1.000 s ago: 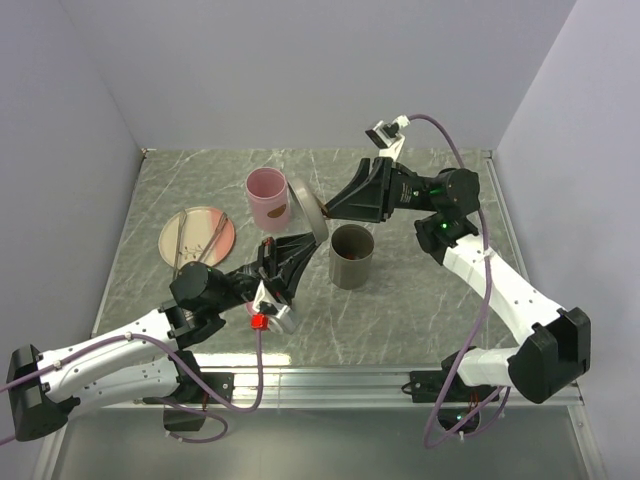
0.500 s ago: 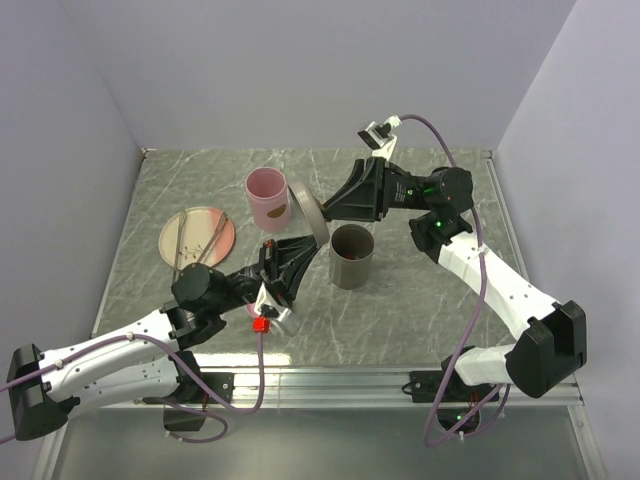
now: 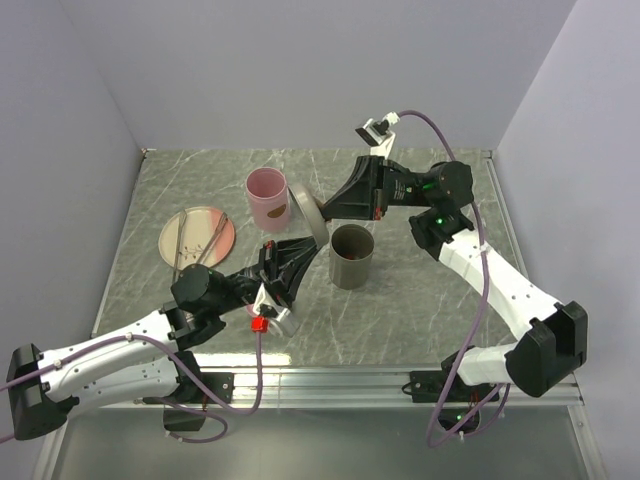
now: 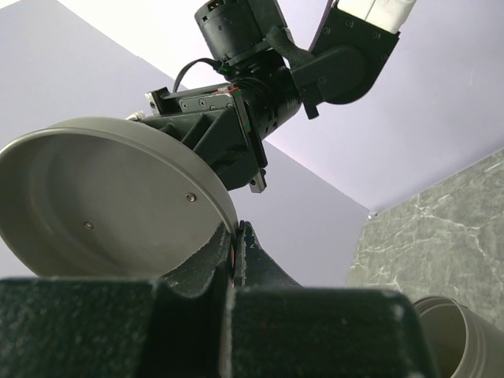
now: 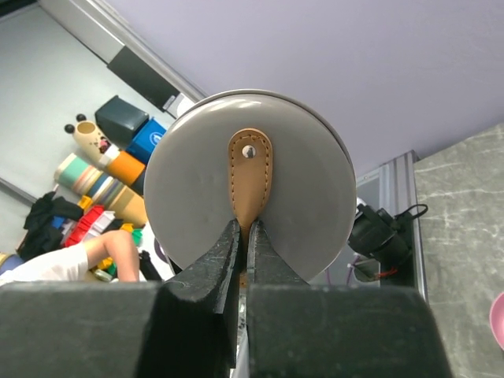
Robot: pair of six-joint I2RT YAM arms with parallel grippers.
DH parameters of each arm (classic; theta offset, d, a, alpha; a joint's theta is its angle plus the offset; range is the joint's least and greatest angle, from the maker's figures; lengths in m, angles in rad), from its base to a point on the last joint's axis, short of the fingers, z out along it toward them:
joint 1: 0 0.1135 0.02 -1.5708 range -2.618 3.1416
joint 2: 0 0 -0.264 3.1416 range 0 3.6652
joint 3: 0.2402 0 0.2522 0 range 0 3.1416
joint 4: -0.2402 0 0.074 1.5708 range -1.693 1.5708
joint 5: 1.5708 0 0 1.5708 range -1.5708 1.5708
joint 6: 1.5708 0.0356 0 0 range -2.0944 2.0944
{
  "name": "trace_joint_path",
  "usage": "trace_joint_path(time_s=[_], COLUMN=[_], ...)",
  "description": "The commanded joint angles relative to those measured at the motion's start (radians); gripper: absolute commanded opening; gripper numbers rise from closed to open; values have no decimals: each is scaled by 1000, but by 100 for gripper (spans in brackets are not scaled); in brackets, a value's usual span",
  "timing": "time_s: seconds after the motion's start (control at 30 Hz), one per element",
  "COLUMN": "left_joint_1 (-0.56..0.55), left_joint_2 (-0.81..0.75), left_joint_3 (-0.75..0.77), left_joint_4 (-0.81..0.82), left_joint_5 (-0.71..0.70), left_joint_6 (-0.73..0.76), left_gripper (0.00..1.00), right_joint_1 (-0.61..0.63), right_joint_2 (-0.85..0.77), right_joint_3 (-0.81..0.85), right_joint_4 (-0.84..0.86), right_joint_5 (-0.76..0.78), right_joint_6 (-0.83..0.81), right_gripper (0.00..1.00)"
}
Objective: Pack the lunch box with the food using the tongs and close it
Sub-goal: Pick up the box lid from the center of the board.
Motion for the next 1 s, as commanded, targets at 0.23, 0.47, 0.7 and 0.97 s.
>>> trace_joint_path(time_s=[0.23,0.47,0.7,0.97], left_joint_1=[5,41,308,553], left_joint_2=[-32,-75,-41,45], left_joint_3=[29,45,221,422], left_joint_4=[-102,-177,-423,-835], left_joint_5=[-22,-53,-192,-217], left_joint_6=[-79,-175,-641,-1029], left_gripper=[31,56,99,100], right_joint_1=[-70,-177,-229,-210], right_joint_2=[-49,-7,85,172], right_joint_3=[85,206,456,585], right_joint_4=[-162,-517,-1191,-1504], right_joint_5=[-9,11,221,572], right_joint_6=[-157,-412,-984,-1265], right_gripper=[0,0,0,0])
